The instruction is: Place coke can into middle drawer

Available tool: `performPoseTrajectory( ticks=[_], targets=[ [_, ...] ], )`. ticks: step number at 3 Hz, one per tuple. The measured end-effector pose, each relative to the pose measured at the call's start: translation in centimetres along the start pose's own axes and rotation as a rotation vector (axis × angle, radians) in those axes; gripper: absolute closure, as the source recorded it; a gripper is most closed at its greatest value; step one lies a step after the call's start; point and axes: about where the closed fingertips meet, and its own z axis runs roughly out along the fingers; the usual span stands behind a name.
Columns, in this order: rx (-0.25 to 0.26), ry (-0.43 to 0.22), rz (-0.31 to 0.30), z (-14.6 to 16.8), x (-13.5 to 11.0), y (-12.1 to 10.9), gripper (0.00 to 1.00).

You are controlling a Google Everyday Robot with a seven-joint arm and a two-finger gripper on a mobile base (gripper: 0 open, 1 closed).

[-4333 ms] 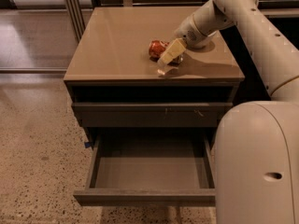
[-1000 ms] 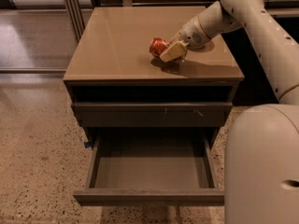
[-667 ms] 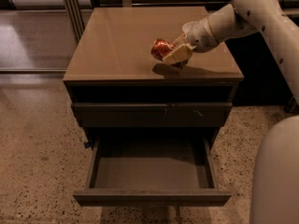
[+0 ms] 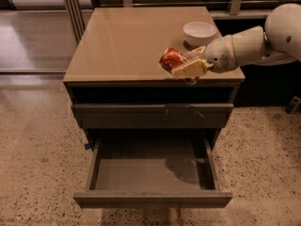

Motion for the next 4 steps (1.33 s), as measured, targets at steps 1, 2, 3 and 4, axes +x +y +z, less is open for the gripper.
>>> performPoseTrajectory(
  ticks=[1, 2, 3, 4],
  targets=[
    [-0.006, 0.009, 0.032, 0.4, 1.8, 0.5, 1.00],
    [-0.024, -0.011, -0.011, 0.9, 1.0, 1.3, 1.00],
    [0.006, -0.062, -0.036, 0.9, 1.6, 3.0, 1.00],
    [0.096, -0.080, 0.038, 1.4, 6.2, 4.1, 1.00]
  ],
)
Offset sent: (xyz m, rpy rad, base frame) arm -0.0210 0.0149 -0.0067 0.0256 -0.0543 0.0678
